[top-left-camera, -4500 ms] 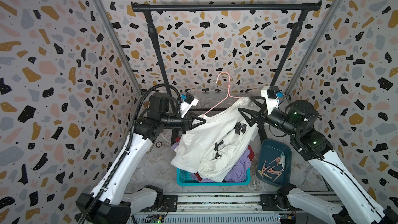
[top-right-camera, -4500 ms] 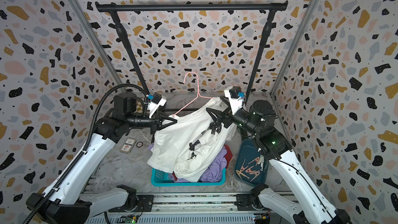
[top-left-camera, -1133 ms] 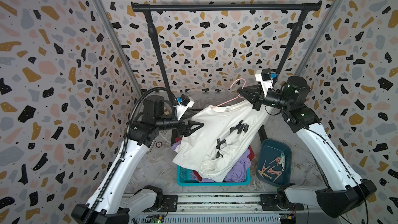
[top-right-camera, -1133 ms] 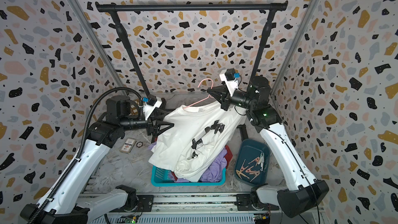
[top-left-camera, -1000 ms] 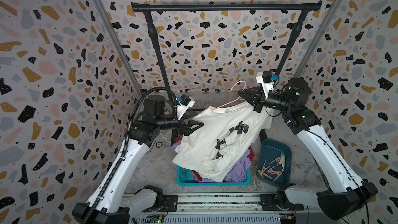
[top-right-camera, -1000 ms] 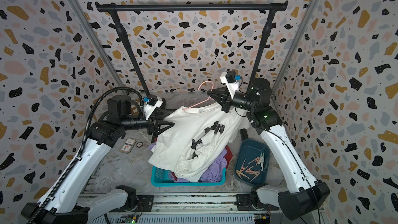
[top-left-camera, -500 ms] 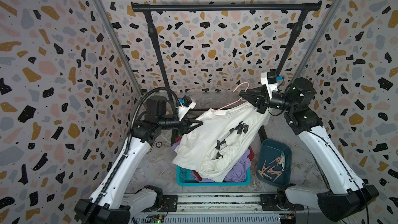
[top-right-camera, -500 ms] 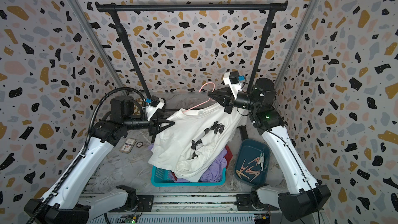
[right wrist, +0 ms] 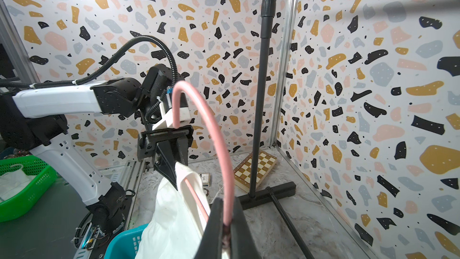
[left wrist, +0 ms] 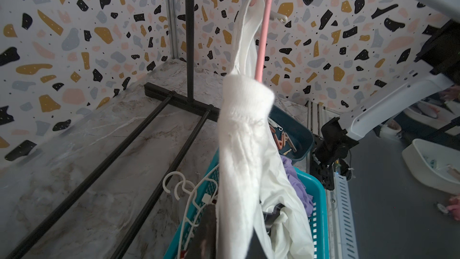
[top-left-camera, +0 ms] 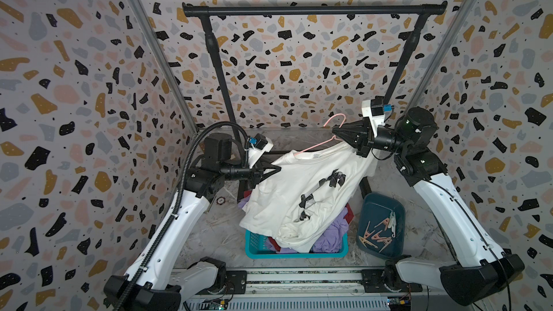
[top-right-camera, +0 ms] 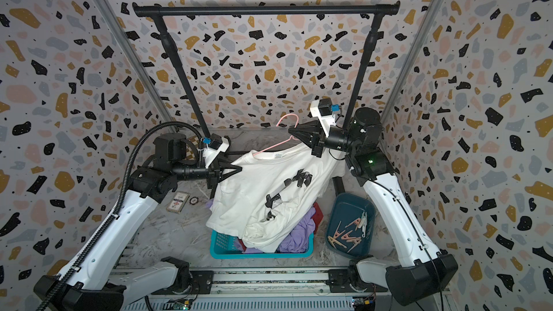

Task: Use clothespins to secure the t-shirt on both sides of the hanger
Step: Adjust the hanger.

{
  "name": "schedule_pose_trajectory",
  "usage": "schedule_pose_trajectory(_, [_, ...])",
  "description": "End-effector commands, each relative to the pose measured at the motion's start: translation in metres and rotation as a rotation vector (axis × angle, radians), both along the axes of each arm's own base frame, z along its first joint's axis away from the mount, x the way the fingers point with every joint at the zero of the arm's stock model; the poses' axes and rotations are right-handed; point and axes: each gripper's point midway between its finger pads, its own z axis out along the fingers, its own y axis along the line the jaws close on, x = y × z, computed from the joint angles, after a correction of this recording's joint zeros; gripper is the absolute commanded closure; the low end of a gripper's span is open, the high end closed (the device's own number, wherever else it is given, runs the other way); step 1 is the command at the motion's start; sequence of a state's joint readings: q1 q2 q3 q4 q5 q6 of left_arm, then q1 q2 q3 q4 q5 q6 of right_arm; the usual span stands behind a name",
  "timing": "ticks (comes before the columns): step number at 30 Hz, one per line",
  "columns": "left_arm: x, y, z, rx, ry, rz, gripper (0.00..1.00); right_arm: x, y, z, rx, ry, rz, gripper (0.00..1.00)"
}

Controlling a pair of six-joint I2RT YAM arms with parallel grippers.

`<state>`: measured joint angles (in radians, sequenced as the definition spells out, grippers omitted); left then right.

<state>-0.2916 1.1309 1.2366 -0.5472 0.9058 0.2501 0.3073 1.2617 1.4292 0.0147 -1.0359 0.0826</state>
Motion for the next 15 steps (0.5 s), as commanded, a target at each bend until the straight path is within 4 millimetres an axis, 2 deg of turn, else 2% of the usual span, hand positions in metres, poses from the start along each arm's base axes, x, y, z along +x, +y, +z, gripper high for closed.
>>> schedule_pose_trajectory(1, [-0.002,0.001,0.004,-0.014,-0.027,0.01,0.92,-0.001,-0.002,0.015,0.016,-0.072,-0.006,1.0])
schedule_pose_trajectory(2, [-0.002,0.002,0.004,-0.012,-0.027,0.012,0.93,0.0,-0.001,0.014,0.015,-0.07,-0.006,1.0])
schedule_pose_trajectory(5, [-0.005,0.002,0.005,-0.008,-0.038,0.019,1.0,0.004,-0.001,0.012,0.012,-0.067,-0.011,0.92])
schedule_pose_trajectory(12, [-0.012,0.001,0.008,0.0,-0.059,0.027,1.0,0.008,0.0,0.008,0.008,-0.064,-0.022,0.81])
schedule_pose_trajectory(15, [-0.015,0.002,0.01,0.006,-0.065,0.037,1.0,0.009,0.0,0.007,0.007,-0.057,-0.024,0.68])
